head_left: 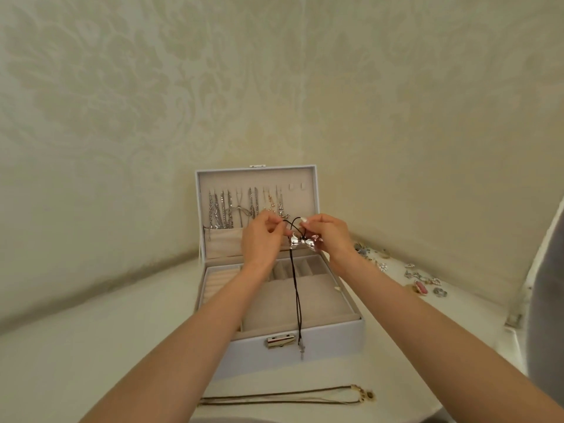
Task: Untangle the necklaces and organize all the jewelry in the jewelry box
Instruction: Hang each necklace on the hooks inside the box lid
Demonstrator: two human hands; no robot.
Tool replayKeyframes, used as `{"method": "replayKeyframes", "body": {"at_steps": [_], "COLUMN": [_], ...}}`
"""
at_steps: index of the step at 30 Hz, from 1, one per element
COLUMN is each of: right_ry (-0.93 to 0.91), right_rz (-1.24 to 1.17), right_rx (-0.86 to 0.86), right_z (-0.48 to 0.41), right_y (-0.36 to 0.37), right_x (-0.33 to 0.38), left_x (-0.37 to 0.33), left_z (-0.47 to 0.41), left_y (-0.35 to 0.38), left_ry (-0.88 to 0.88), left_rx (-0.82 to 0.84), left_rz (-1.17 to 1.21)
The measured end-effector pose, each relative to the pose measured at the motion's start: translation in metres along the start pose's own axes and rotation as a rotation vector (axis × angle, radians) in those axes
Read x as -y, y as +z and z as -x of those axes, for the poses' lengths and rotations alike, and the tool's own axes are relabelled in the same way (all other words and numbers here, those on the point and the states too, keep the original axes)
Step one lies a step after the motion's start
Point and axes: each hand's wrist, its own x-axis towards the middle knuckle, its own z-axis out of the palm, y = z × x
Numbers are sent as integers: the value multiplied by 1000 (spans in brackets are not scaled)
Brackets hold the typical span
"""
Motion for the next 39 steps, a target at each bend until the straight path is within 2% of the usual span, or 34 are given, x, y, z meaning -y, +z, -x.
{"method": "replayKeyframes", "body": {"at_steps": [4, 14, 22, 28, 33, 39], "right_ry": [2, -104, -168, -170, -174, -158], "right_rz": [-75, -99, -59, -25, -36, -48], "right_rx": [-1, 16, 50, 89, 91, 97], "right_z": [-4, -4, 3, 2, 3, 6], "right_y": [3, 1, 5, 6, 4, 4], "right_x": [-10, -17, -15, -15, -15, -13], "left_x": [-1, 2, 7, -1, -6, -8], "left_z": [4, 3, -3, 1, 5, 7], "left_y": [1, 1, -3, -2, -4, -5], "left_ry": [-26, 29, -26, -126, -98, -39], "left_rx": [48, 101, 19, 172, 237, 327], "left_rz": [90, 80, 90, 201, 287, 261]}}
